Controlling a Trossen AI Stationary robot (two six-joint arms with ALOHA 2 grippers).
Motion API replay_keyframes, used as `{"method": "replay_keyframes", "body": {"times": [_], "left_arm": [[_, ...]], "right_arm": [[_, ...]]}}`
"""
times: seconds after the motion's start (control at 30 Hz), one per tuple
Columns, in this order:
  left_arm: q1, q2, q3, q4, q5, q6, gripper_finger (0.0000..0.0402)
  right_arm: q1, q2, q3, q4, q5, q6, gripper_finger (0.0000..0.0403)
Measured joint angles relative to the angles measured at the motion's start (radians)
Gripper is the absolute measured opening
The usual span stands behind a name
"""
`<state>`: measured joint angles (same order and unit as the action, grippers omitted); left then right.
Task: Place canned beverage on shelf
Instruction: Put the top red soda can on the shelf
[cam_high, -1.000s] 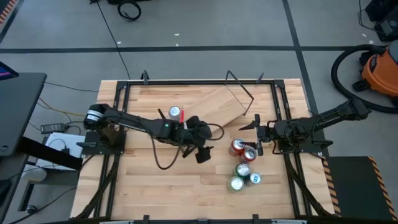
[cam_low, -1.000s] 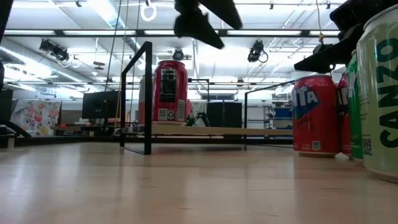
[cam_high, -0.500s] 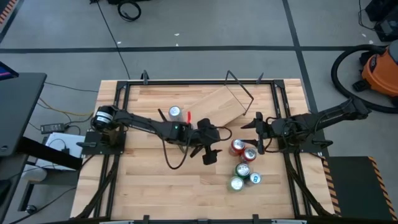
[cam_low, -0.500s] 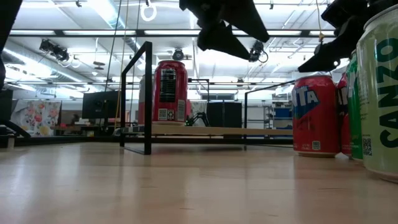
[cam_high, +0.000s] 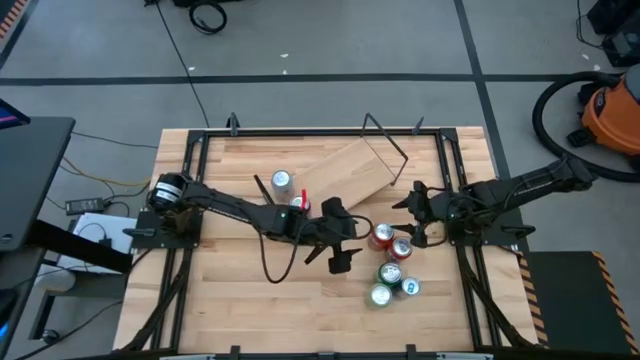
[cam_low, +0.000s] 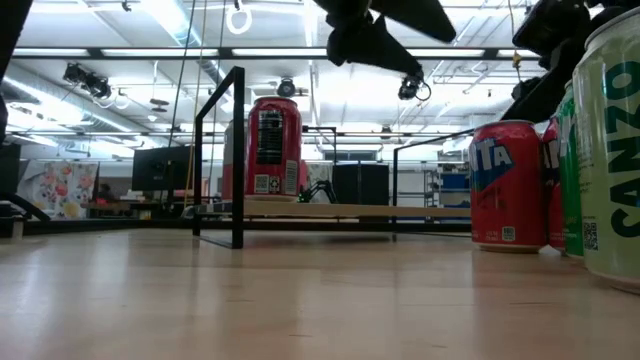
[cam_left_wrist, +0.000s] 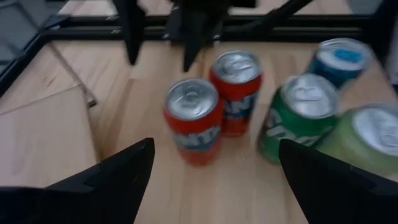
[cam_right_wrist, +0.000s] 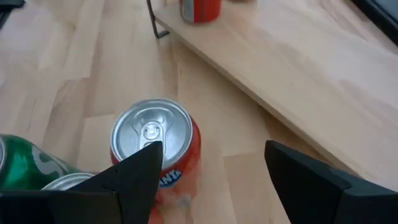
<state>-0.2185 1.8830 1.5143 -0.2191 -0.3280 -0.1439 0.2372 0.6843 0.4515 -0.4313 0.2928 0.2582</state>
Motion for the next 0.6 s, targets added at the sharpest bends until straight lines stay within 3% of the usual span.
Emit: {"method": "replay_keyframes", "body": {"times": [0.47,0.6], "left_arm": [[0.045,0.168,0.0,0.163,-0.011,0.001,0.0355],[0.056,0.179,0.0,0.166,-0.027,0.0,0.0355]], "right_arm": [[-0.04,0.119,0.005,0.064,-0.005,-0.029,0.0292],[-0.063,0.138,0.006,0.072,0.039,-0.014,0.0292]]}}
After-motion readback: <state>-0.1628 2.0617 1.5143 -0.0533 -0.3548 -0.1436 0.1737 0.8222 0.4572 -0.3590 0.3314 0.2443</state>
